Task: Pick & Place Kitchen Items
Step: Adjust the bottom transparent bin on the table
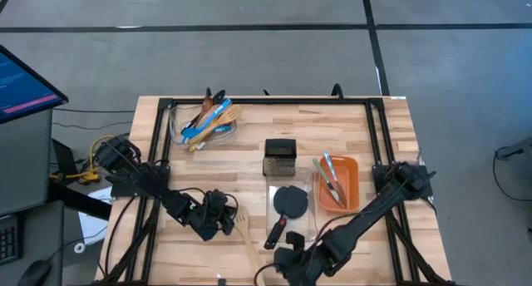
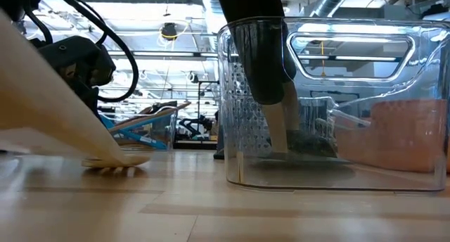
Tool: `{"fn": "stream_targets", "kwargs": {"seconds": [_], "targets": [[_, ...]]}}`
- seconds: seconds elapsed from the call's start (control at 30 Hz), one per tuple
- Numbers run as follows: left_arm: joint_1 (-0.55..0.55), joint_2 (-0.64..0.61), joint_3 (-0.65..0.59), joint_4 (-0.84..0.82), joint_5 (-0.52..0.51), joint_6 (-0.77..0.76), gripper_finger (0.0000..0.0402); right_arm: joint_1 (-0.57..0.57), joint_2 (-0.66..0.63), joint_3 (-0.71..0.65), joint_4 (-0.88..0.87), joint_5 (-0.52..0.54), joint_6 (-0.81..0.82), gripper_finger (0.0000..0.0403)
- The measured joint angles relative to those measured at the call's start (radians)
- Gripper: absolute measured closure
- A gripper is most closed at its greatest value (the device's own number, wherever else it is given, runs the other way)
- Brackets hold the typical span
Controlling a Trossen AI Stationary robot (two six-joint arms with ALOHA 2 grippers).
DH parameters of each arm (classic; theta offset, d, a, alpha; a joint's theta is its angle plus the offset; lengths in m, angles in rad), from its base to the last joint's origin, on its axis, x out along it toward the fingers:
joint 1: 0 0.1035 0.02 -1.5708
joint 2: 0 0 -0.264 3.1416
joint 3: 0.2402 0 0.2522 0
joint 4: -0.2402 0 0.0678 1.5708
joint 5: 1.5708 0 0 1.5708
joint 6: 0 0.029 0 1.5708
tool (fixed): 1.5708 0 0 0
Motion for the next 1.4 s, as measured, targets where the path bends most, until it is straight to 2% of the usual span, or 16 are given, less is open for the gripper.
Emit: {"fn": "stream_targets", "kwargs": {"seconds": [0.17,0.63,0.77,0.97,1.1,1.3,1.4], "targets": [[-0.004,0.000,0.001,0.000,-0.003,0.003,0.0400,0.009,0.080,0.008,0.036,-0.036,0.040,0.0403],[-0.004,0.000,0.002,0.002,-0.012,0.003,0.0400,-0.025,0.189,0.143,0.030,-0.001,0.082,0.0403],[-0.003,0.000,0.002,0.004,-0.013,0.003,0.0400,-0.044,0.201,0.205,-0.068,0.015,0.111,0.0403],[-0.003,-0.001,0.002,0.005,-0.012,0.003,0.0400,-0.043,0.201,0.278,-0.221,0.113,0.147,0.0403],[-0.003,-0.001,0.002,0.005,-0.013,0.003,0.0400,-0.038,0.198,0.288,-0.280,0.104,0.201,0.0403],[-0.003,-0.001,0.002,0.010,-0.014,0.003,0.0400,-0.041,0.217,0.275,-0.485,0.072,0.329,0.0403],[-0.003,-0.001,0.002,0.011,-0.014,0.003,0.0400,-0.038,0.229,0.278,-0.539,0.088,0.365,0.0403]]}}
